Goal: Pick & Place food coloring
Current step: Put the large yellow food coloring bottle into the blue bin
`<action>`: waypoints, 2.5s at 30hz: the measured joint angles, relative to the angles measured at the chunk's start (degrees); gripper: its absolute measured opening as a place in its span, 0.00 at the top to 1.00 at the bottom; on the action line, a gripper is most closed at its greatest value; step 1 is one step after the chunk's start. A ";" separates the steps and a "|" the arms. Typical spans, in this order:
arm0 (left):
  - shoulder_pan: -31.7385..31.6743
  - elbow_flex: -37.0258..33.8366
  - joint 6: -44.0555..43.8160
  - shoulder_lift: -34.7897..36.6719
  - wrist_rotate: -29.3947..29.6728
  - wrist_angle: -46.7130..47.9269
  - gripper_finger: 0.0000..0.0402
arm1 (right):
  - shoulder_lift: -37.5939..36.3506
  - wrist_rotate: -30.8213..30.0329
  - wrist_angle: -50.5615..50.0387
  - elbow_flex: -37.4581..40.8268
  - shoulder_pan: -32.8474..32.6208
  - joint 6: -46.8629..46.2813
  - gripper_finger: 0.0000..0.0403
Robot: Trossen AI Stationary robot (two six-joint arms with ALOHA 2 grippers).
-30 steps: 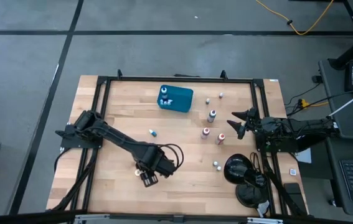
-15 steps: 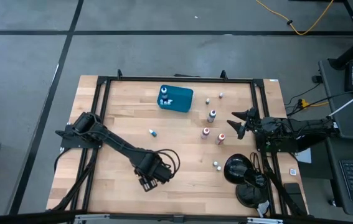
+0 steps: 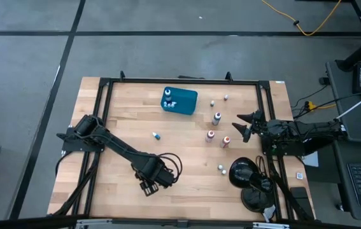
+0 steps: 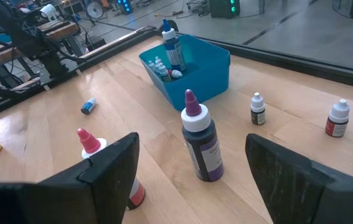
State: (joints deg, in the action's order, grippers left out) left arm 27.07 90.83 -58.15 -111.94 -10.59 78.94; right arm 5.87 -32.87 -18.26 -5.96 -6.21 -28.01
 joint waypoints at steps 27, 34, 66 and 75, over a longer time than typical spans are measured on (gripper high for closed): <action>-1.42 -0.97 5.34 0.45 -0.40 -0.37 0.69 | 0.00 0.01 0.02 0.00 -0.01 0.00 0.27; -6.80 -0.85 7.65 6.25 4.73 1.42 0.72 | 0.00 0.01 0.01 0.00 0.01 0.00 0.27; -50.08 35.45 44.49 -8.79 17.95 4.00 0.72 | 0.00 0.01 0.01 0.00 0.01 0.00 0.27; -51.90 43.55 57.08 -20.07 18.51 3.72 0.72 | 0.00 0.00 0.00 0.00 -0.01 0.00 0.27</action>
State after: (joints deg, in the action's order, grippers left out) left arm -24.83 134.37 -1.07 -132.01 7.92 82.65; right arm 5.87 -32.87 -18.26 -5.96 -6.22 -28.01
